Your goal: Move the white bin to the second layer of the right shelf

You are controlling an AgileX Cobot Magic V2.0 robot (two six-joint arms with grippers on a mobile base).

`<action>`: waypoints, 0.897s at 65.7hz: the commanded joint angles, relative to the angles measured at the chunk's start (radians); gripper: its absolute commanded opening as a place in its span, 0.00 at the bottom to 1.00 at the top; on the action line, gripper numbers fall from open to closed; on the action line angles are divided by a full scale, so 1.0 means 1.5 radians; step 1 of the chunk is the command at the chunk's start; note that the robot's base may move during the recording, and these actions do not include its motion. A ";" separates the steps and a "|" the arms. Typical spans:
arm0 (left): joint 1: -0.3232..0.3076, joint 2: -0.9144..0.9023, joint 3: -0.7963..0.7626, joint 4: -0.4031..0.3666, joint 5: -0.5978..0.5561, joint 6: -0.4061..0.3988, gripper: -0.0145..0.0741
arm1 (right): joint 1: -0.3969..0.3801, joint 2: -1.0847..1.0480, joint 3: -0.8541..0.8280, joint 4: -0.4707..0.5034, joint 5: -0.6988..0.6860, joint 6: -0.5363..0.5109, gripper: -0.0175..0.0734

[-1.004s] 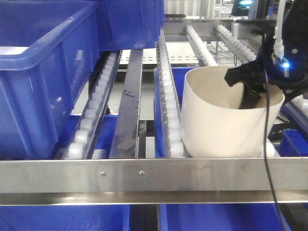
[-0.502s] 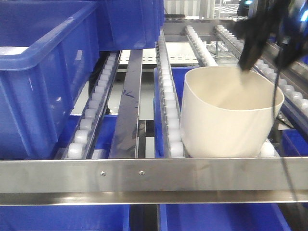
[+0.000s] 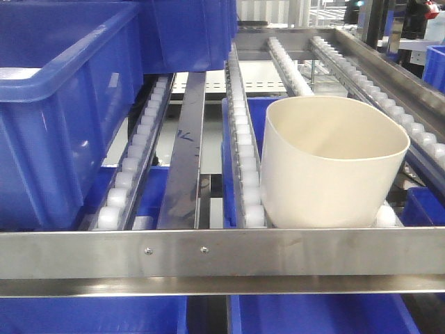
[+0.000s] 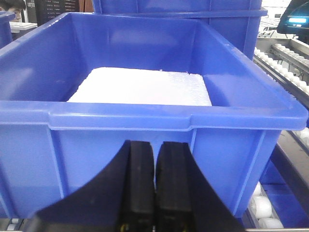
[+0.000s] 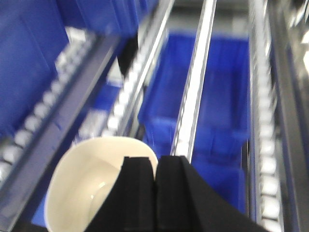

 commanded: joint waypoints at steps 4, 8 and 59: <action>-0.004 -0.002 0.025 -0.001 -0.057 -0.005 0.26 | -0.005 -0.071 0.003 -0.007 -0.075 -0.004 0.25; -0.004 -0.002 0.025 -0.001 -0.057 -0.005 0.26 | -0.005 -0.085 0.004 -0.007 -0.066 -0.004 0.25; -0.004 -0.002 0.025 -0.001 -0.057 -0.005 0.26 | -0.070 -0.214 0.141 -0.008 -0.125 -0.004 0.25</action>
